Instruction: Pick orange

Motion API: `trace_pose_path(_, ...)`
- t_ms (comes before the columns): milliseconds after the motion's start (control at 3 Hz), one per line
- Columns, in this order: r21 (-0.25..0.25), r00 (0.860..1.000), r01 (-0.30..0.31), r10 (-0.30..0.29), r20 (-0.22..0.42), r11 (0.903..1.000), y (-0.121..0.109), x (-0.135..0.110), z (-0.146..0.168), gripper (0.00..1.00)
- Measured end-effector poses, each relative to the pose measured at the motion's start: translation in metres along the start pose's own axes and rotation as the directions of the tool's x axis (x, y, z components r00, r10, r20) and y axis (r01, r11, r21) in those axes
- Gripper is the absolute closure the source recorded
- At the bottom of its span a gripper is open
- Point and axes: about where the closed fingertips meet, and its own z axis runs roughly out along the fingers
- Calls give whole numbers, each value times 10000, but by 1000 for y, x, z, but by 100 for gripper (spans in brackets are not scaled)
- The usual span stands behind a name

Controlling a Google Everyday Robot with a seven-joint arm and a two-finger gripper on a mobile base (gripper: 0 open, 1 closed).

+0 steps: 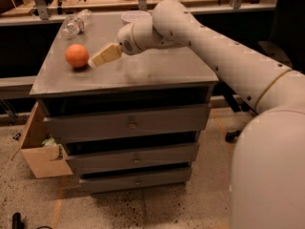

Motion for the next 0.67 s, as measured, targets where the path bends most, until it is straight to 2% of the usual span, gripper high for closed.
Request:
trace_pose_path(333,-390,9993,1,13,361,9992,-1,5,48,0)
trace_pose_path(667,-523,9965,280,-238,800,9982,-4,3,78,0)
